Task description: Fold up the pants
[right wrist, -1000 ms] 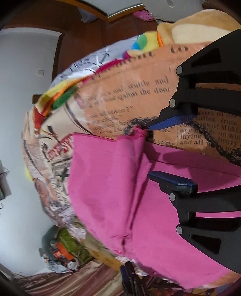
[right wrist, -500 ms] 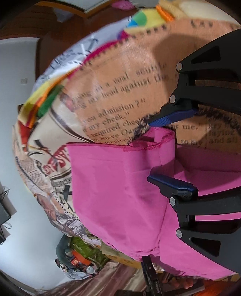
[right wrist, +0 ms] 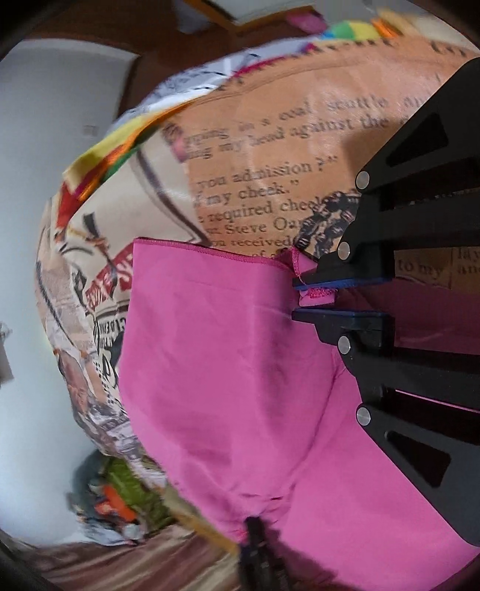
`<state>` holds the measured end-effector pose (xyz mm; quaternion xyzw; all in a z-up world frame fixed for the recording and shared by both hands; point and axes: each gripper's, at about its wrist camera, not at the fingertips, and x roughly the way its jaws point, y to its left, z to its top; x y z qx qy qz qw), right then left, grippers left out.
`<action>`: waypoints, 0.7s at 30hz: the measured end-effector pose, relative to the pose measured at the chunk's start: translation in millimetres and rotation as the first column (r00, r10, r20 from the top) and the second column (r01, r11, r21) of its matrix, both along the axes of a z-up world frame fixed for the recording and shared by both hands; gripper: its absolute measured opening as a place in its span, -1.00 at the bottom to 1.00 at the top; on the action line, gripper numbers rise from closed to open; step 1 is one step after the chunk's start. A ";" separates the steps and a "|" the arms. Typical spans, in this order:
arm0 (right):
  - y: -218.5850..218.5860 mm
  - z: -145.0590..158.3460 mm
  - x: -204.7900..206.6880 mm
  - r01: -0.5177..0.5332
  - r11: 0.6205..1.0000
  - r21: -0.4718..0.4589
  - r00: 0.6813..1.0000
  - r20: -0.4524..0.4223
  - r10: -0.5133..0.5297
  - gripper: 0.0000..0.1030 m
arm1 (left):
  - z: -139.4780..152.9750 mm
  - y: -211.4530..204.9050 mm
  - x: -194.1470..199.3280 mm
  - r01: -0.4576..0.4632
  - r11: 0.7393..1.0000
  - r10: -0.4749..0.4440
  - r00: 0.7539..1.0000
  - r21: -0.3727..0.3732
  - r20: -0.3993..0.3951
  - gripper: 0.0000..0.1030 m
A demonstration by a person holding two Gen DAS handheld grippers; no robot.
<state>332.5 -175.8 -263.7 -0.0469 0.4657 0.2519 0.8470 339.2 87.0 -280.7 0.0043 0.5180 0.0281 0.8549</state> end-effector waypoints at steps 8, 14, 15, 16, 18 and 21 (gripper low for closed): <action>7.3 -8.4 7.5 0.002 0.997 -0.071 0.999 -0.033 -0.004 -0.84 | -10.8 -2.3 5.3 0.005 1.000 -0.004 0.999 0.022 -0.040 -0.12; 7.6 7.2 1.1 0.015 0.994 -0.110 0.999 -0.040 -0.020 -0.66 | 7.0 2.4 -8.0 0.017 1.000 -0.016 0.999 0.021 -0.046 -0.06; 7.3 11.8 -0.6 0.017 0.993 -0.114 0.999 -0.033 -0.021 -0.61 | 11.0 4.4 -10.5 0.018 1.000 -0.017 0.999 0.024 -0.043 -0.04; 5.5 17.4 -2.2 0.020 0.994 -0.111 0.999 -0.023 -0.023 -0.47 | 16.0 6.6 -13.0 0.019 0.999 -0.018 0.999 0.028 -0.036 -0.03; 0.5 28.4 -5.7 0.029 0.995 -0.091 1.000 0.001 -0.029 -0.26 | 26.9 13.0 -17.4 0.008 0.999 -0.008 1.000 0.035 -0.017 0.11; -2.9 48.0 -10.9 0.026 0.998 -0.059 0.999 0.045 -0.024 -0.20 | 48.2 24.8 -20.7 -0.024 0.999 0.023 0.999 0.034 0.034 0.32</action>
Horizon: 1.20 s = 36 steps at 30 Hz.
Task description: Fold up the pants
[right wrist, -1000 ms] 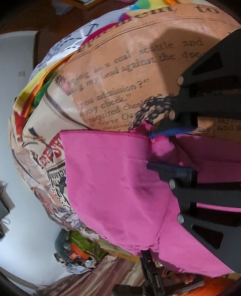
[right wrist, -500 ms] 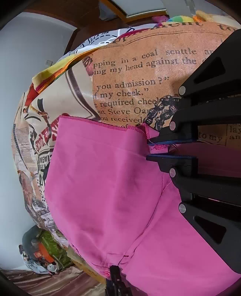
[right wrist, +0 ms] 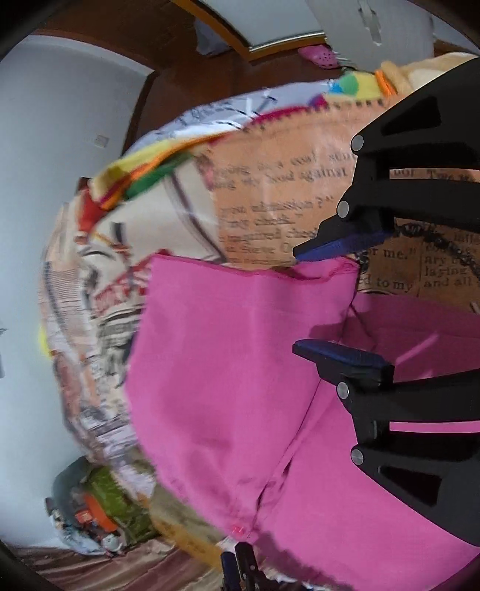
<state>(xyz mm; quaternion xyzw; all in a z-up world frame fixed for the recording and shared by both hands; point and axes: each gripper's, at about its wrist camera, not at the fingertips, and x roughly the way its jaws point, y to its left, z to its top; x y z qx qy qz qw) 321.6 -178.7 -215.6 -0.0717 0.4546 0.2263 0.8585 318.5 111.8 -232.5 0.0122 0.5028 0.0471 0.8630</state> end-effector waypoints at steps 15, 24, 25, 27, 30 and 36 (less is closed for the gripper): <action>21.7 42.2 28.5 -0.015 0.998 0.055 0.985 0.175 0.005 0.23 | 45.0 30.8 48.6 -0.058 0.998 0.057 0.990 0.000 0.133 0.57; 23.1 -0.4 84.5 0.021 0.999 0.042 0.997 0.079 -0.024 0.23 | -4.8 47.9 91.3 -0.085 0.991 0.090 0.995 -0.105 0.049 0.57; 22.2 -6.0 90.9 0.026 0.998 0.050 0.998 0.061 -0.029 0.23 | -10.8 49.1 95.8 -0.087 0.990 0.092 0.995 -0.108 0.037 0.57; 19.9 -15.2 101.3 0.041 0.997 0.064 0.999 0.031 -0.043 0.23 | -22.2 51.0 104.8 -0.091 0.989 0.093 0.996 -0.120 0.016 0.53; 19.6 -22.9 109.7 0.040 0.996 0.082 0.999 0.007 -0.041 0.23 | -36.4 56.7 117.2 -0.101 0.982 0.101 0.995 -0.158 -0.011 0.39; 28.1 -28.9 125.2 0.016 0.994 0.106 1.000 0.018 -0.018 0.22 | -60.4 58.8 136.3 -0.117 0.962 0.105 0.993 -0.245 -0.059 0.05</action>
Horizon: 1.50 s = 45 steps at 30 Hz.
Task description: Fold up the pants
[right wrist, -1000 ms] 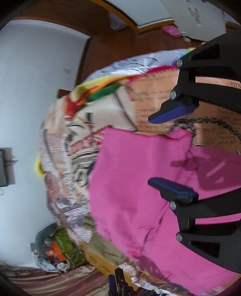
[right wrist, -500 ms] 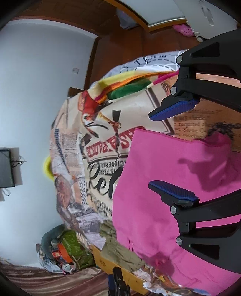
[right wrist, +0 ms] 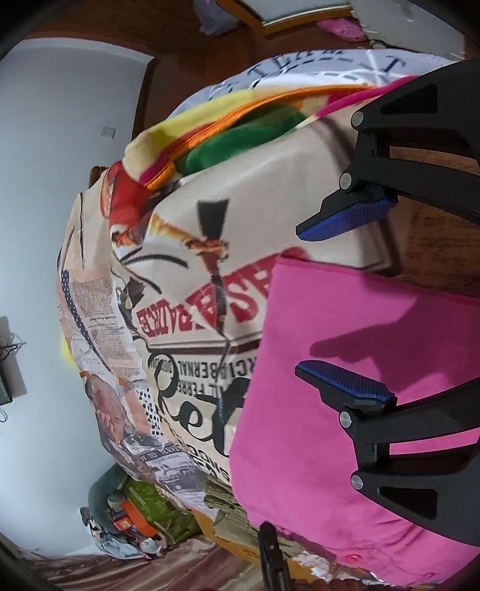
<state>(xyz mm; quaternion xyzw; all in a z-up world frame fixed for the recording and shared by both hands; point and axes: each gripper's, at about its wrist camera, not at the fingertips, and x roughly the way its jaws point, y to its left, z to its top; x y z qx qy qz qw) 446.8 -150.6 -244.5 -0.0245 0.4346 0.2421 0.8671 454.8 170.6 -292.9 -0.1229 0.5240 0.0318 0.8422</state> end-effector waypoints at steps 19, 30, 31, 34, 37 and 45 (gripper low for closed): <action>8.1 -14.1 8.8 -0.026 1.000 -0.010 1.000 0.001 0.026 -0.30 | 9.3 -6.8 -5.7 0.042 0.999 -0.045 0.996 0.034 0.083 -0.44; 14.7 -16.9 10.7 -0.020 1.000 -0.018 1.000 -0.005 0.020 -0.88 | -14.2 -3.4 13.0 0.011 0.999 -0.011 1.000 -0.035 0.015 -0.66; 15.6 -15.8 10.1 -0.019 1.000 -0.018 1.000 -0.005 0.019 -0.89 | -13.1 -3.9 12.5 0.009 1.000 -0.008 1.000 -0.023 0.015 -0.69; 14.9 -8.0 7.0 -0.010 1.000 0.005 1.000 0.012 0.010 -0.91 | -5.8 -4.0 9.3 -0.008 1.000 0.007 1.000 0.008 0.022 -0.77; 8.6 7.9 2.6 0.005 0.999 0.044 0.999 0.041 -0.007 -0.91 | 11.6 -3.2 2.1 -0.026 0.999 0.022 0.998 0.048 0.065 -0.83; -2.5 76.4 -10.9 -0.011 0.994 0.105 0.988 0.153 -0.005 -0.92 | 84.7 -4.6 -19.0 -0.037 0.997 0.022 0.976 0.065 0.219 -0.85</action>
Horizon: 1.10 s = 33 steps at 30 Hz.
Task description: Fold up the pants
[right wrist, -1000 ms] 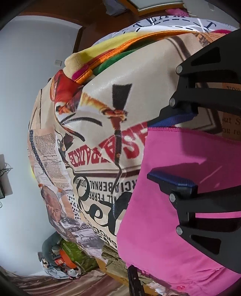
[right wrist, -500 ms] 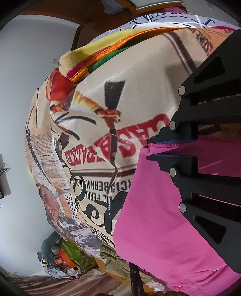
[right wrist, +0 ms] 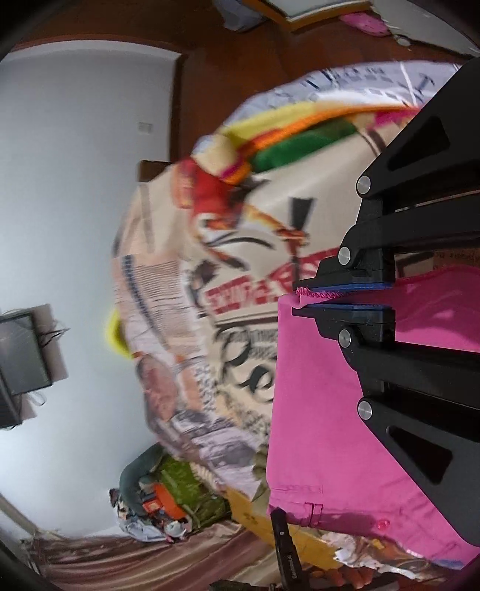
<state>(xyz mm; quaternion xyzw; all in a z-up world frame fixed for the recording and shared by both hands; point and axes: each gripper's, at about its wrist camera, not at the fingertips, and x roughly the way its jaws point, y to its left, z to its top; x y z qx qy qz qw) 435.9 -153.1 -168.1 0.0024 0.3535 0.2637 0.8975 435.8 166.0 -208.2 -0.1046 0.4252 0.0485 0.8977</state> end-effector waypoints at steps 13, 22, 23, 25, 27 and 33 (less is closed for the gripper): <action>1.7 81.2 -37.3 -0.018 0.998 0.057 0.988 0.153 0.009 -0.92 | 80.1 -13.9 -45.3 0.011 0.996 -0.024 0.990 0.090 0.139 -0.86; -15.6 68.7 -90.1 -0.076 0.997 0.026 0.992 0.107 0.073 -0.92 | 69.2 -12.3 -90.8 0.012 0.995 -0.023 0.994 0.098 0.104 -0.91; -17.1 68.1 -97.5 -0.085 0.996 0.026 0.991 0.103 0.081 -0.92 | 67.8 -11.8 -98.2 0.008 0.995 -0.018 0.995 0.095 0.100 -0.92; -20.0 65.6 -114.5 -0.115 0.993 0.036 0.989 0.093 0.111 -0.92 | 64.4 -12.5 -108.7 0.001 0.995 -0.010 0.996 0.096 0.090 -0.92; -19.7 59.8 -129.1 -0.129 0.991 0.016 0.988 0.085 0.128 -0.92 | 58.6 -15.3 -119.0 0.010 0.995 -0.016 0.998 0.096 0.067 -0.92; -27.0 30.6 -165.0 -0.147 0.989 0.002 0.989 0.013 0.147 -0.91 | 32.1 -24.2 -153.5 0.047 0.994 -0.047 0.999 0.102 -0.008 -0.92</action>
